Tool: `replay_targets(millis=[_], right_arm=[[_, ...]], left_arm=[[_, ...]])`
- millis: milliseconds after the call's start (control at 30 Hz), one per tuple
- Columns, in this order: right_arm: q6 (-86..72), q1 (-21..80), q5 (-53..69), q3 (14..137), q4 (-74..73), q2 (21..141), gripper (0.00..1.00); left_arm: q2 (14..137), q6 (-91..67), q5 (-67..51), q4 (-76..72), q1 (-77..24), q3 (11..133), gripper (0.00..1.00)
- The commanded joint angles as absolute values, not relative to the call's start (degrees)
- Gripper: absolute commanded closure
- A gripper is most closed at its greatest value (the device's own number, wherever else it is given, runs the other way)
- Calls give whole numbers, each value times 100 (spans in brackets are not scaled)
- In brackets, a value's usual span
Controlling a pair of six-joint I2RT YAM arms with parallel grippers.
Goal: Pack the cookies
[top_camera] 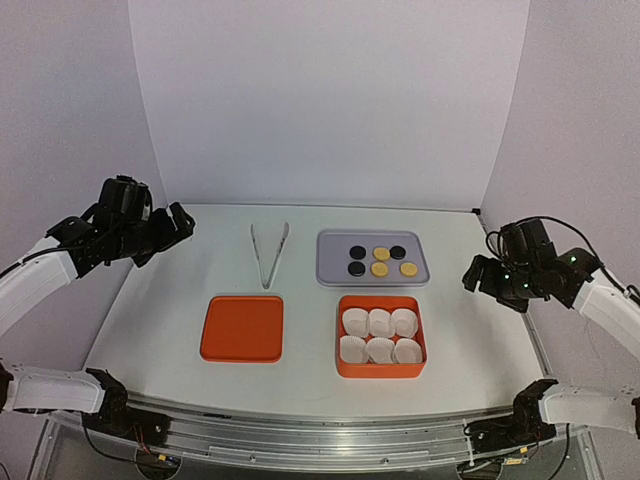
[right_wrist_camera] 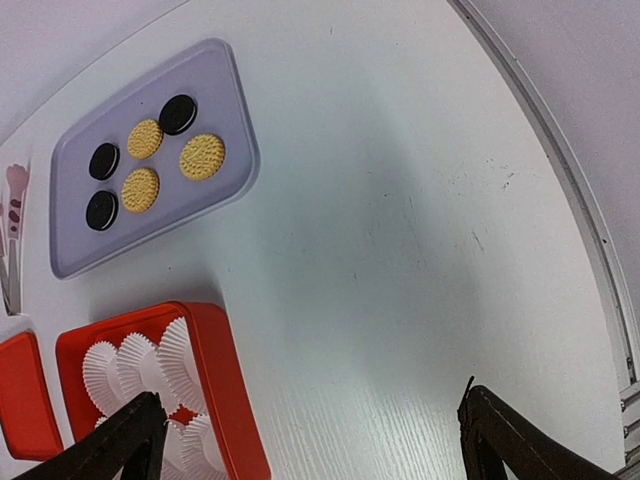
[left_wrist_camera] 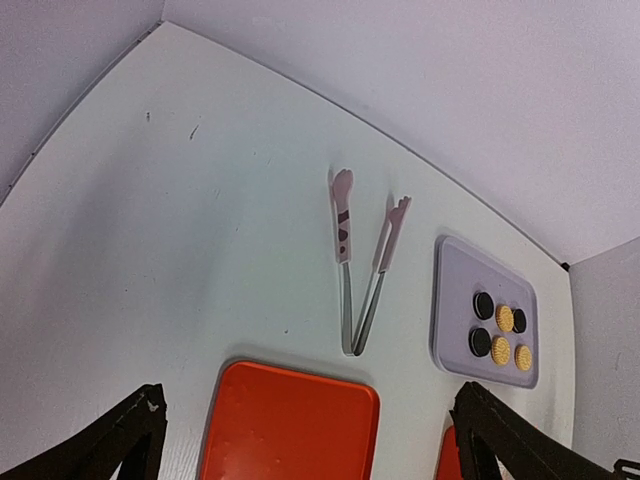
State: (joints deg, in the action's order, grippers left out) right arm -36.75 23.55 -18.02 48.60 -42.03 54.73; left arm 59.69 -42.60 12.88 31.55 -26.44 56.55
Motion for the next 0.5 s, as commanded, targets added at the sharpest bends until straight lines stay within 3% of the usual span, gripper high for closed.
replay_targets(millis=[0, 467], right_arm=[[-3996, 2385, -1933, 4988, -4043, 5702, 2], [-3167, 2390, -1216, 5264, -3876, 6607, 3]], left_arm=[[6243, -4434, 1416, 3069, -2641, 5731, 0], [9867, -4317, 1387, 2797, -2621, 7916, 1]])
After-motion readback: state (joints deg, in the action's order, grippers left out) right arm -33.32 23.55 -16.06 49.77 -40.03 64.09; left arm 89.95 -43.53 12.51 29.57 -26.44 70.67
